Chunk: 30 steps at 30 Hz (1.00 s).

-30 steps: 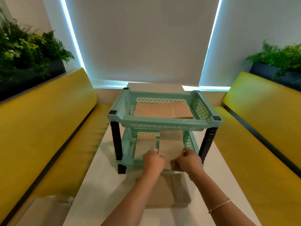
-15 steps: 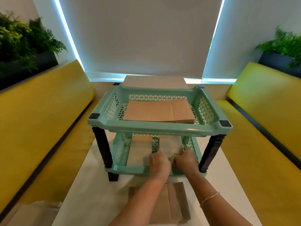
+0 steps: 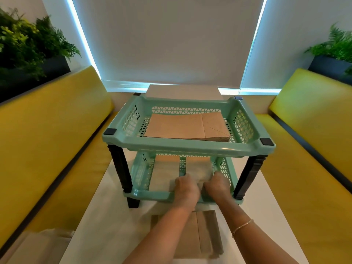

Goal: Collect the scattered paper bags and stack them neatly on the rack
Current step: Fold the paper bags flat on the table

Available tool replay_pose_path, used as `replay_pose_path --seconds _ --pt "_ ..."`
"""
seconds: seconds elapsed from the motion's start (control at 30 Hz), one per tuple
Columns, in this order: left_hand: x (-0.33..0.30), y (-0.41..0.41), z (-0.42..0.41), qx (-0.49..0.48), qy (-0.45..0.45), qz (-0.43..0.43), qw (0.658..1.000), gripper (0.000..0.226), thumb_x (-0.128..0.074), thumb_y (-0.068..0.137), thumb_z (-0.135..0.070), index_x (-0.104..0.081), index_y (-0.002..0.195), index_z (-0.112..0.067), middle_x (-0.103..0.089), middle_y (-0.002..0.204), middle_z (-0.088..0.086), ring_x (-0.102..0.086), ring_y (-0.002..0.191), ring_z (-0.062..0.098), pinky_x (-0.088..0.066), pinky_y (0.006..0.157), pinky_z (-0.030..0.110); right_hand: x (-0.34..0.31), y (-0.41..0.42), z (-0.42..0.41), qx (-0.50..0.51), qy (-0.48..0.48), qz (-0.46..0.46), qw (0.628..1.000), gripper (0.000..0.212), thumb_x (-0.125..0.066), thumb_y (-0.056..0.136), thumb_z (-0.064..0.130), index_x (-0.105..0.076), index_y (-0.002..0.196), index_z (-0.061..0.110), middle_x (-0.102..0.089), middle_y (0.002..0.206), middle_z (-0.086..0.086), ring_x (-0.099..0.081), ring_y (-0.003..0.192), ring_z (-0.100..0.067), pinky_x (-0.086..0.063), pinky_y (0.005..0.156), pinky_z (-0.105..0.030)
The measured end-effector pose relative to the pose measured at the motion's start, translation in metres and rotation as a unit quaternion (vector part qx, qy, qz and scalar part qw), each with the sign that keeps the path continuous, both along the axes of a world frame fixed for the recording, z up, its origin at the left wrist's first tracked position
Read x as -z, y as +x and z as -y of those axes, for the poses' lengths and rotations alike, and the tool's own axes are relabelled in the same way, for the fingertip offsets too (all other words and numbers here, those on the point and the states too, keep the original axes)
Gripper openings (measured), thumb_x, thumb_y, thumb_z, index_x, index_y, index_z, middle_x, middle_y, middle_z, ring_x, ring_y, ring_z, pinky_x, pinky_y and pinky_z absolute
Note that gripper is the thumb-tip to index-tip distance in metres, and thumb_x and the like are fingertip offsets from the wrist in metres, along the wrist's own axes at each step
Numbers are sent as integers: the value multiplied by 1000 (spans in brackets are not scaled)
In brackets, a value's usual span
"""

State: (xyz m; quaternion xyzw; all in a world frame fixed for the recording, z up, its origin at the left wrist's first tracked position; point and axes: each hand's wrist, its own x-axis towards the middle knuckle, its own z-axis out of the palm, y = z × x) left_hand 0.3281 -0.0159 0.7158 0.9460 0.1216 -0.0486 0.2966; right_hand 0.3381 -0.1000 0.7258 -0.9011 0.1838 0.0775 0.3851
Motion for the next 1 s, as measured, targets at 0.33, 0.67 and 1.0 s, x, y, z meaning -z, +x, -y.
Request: replay_pose_path --seconds 0.33,0.67,1.0 --pt "-19 -59 -46 55 -9 5 998 15 -60 90 -27 -64 101 -18 -65 100 -2 -59 89 12 -50 79 25 -18 -67 1 -48 -17 113 992 45 -54 87 4 -48 131 7 -64 109 -12 -56 88 -18 -48 78 -29" --pt "29 -129 -71 75 63 -89 991 28 -56 90 -22 -60 116 -13 -61 117 7 -59 101 21 -48 78 26 33 -143 4 -30 -96 -6 995 26 -54 88 29 -61 103 10 -66 98 -8 -60 90 -24 -51 74 -31" --pt "39 -136 -65 70 98 -54 991 30 -53 92 -26 -61 116 -9 -59 118 10 -55 108 23 -46 84 28 28 -156 -10 -46 -183 71 979 17 -47 88 19 -57 100 11 -60 97 -6 -47 96 -22 -43 74 -31"
